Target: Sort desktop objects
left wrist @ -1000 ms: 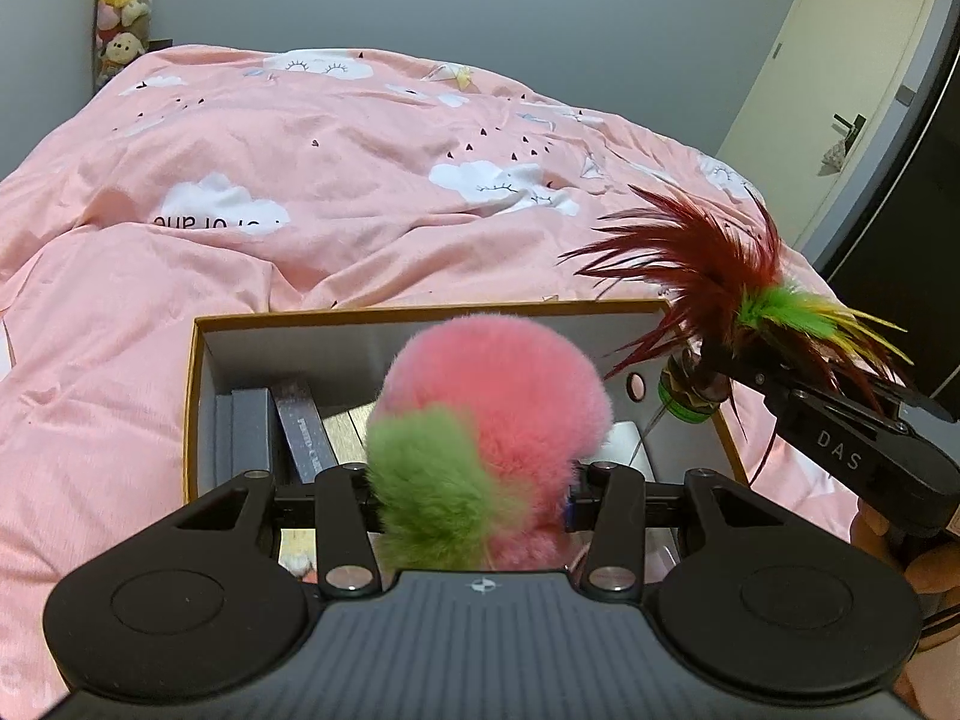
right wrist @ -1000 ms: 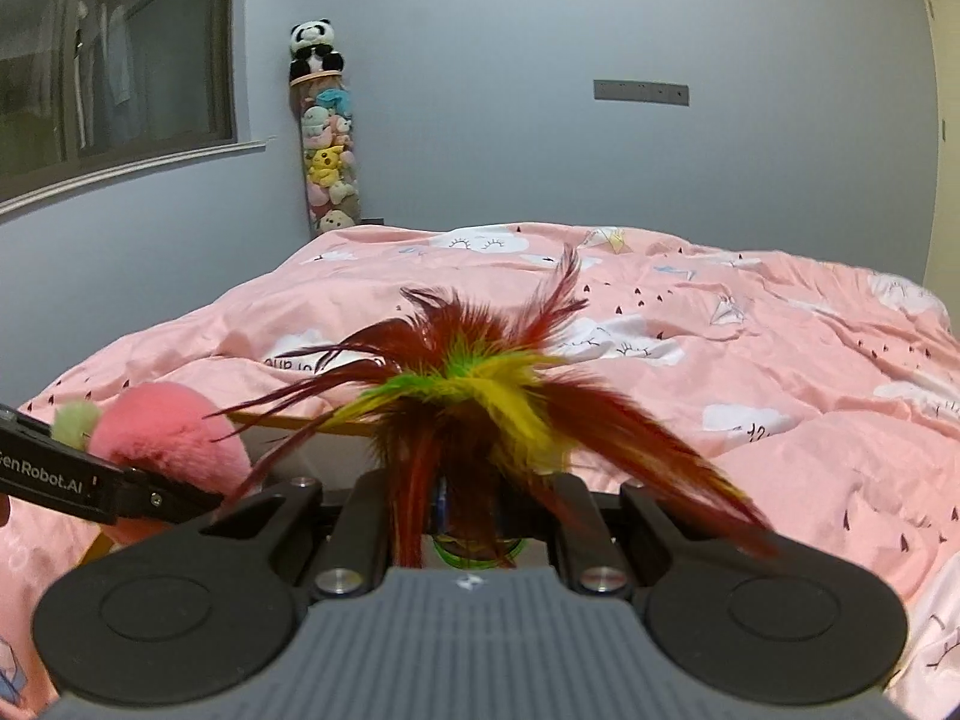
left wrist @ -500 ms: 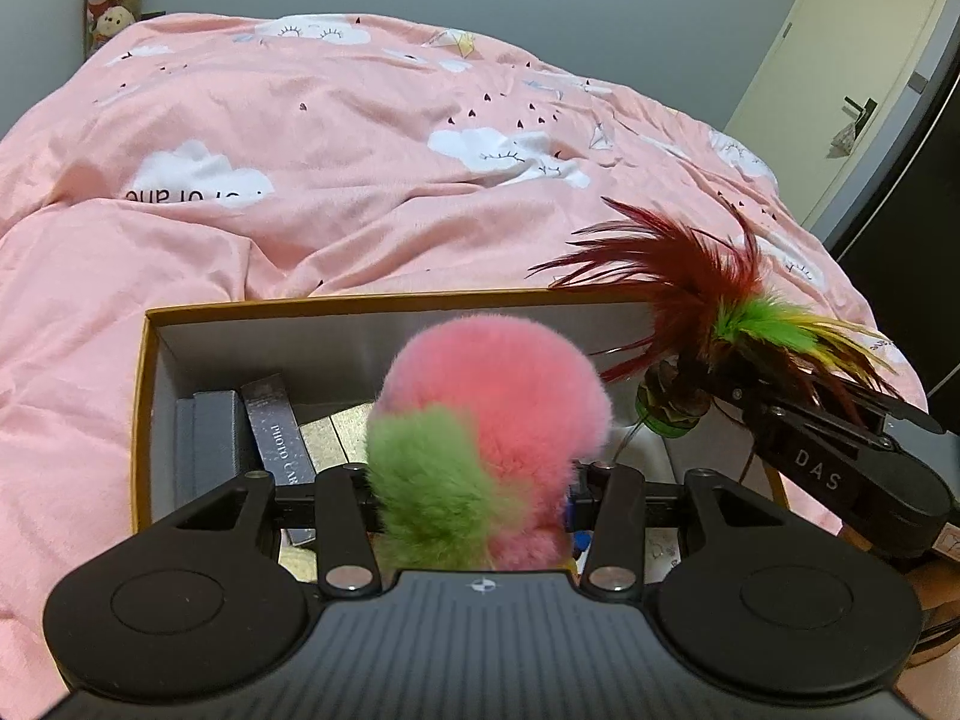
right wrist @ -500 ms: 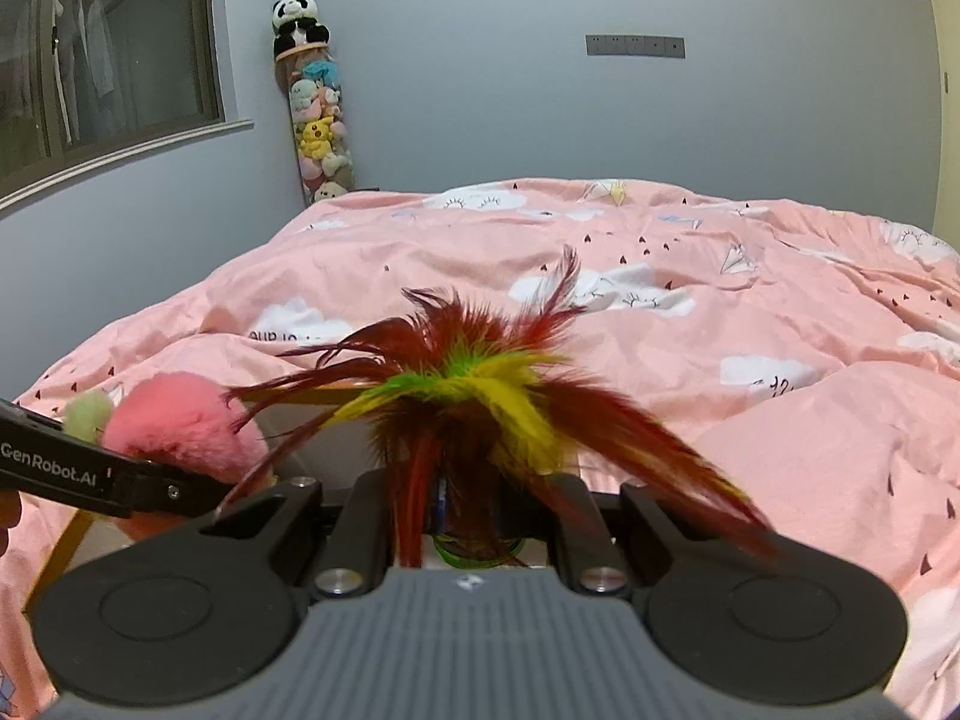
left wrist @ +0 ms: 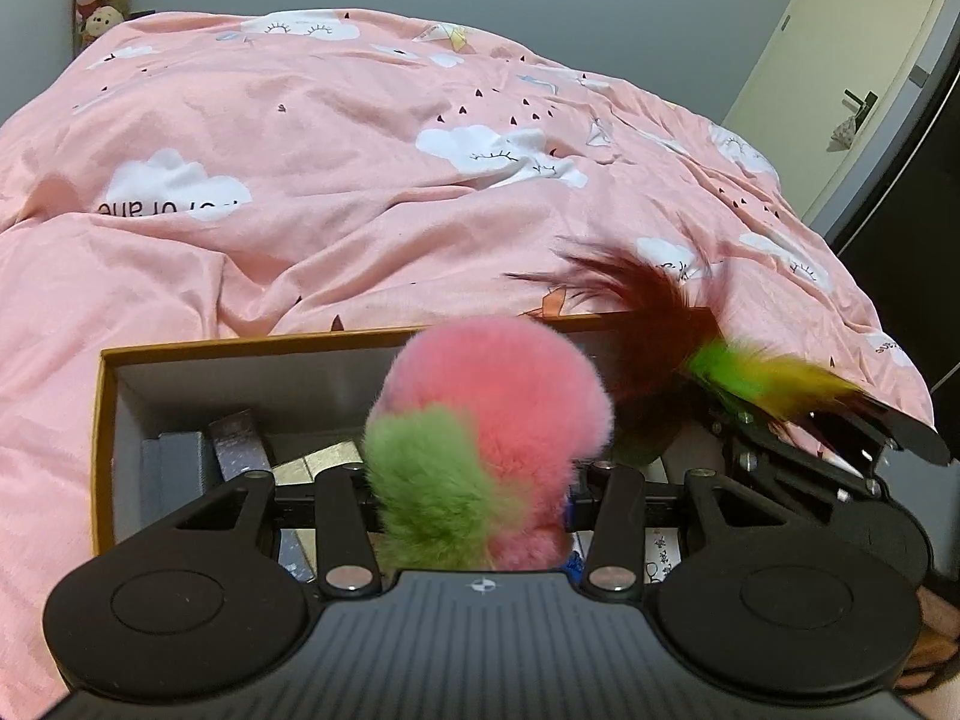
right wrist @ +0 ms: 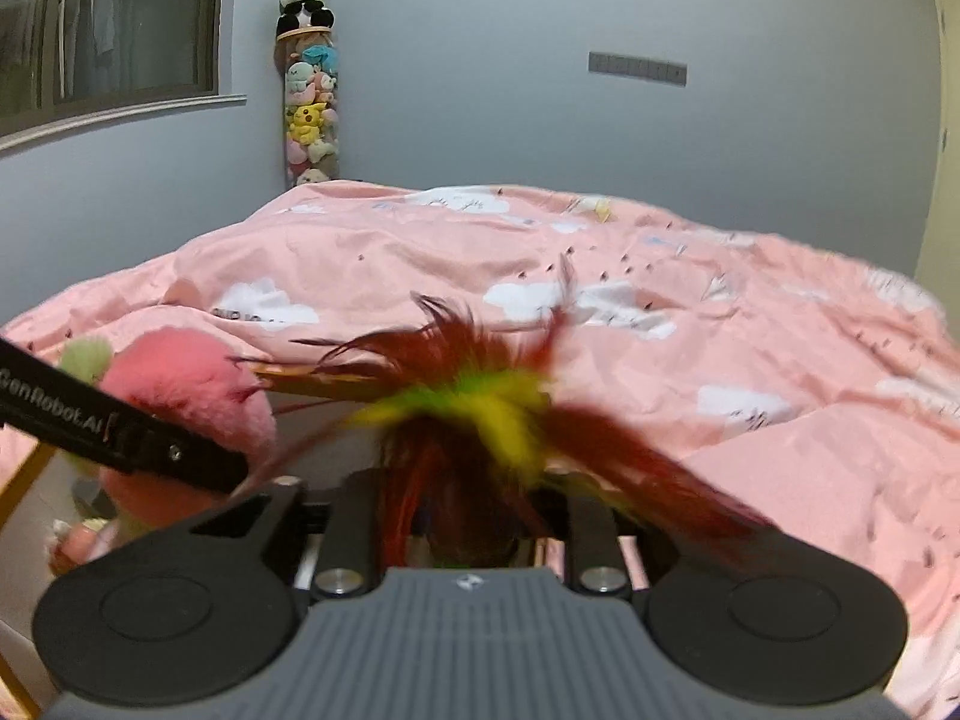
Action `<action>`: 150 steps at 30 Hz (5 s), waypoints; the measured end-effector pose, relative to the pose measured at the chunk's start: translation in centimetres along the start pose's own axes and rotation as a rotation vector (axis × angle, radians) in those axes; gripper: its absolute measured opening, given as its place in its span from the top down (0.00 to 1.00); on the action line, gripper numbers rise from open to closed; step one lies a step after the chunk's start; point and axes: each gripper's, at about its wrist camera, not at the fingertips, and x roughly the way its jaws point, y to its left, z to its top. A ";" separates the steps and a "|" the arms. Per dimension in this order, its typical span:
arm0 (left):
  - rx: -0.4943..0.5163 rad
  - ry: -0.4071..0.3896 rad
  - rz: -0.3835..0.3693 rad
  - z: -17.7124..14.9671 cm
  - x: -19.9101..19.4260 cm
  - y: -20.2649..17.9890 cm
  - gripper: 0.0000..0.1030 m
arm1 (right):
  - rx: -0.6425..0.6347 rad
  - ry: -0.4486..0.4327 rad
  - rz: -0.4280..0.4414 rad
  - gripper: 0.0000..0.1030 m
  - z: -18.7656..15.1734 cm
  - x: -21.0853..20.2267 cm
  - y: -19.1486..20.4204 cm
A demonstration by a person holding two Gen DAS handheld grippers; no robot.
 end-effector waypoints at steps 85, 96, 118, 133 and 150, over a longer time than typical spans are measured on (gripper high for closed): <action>-0.084 -0.293 0.348 -14.5 -10.3 0.6 0.04 | 0.128 -0.008 -0.086 0.01 -4.7 -12.2 9.0; -0.066 -0.246 0.341 -15.4 -8.7 0.2 0.03 | 0.212 0.065 -0.088 0.01 -6.1 -10.5 7.9; -0.045 -0.248 0.346 -15.7 -7.7 0.3 0.03 | 0.170 0.067 -0.128 0.01 -7.0 -9.8 8.1; -0.044 -0.245 0.345 -15.6 -7.7 0.3 0.03 | 0.165 0.072 -0.131 0.01 -7.1 -9.6 8.2; -0.044 -0.244 0.346 -15.6 -7.7 0.3 0.03 | 0.164 0.072 -0.131 0.01 -7.1 -9.6 8.2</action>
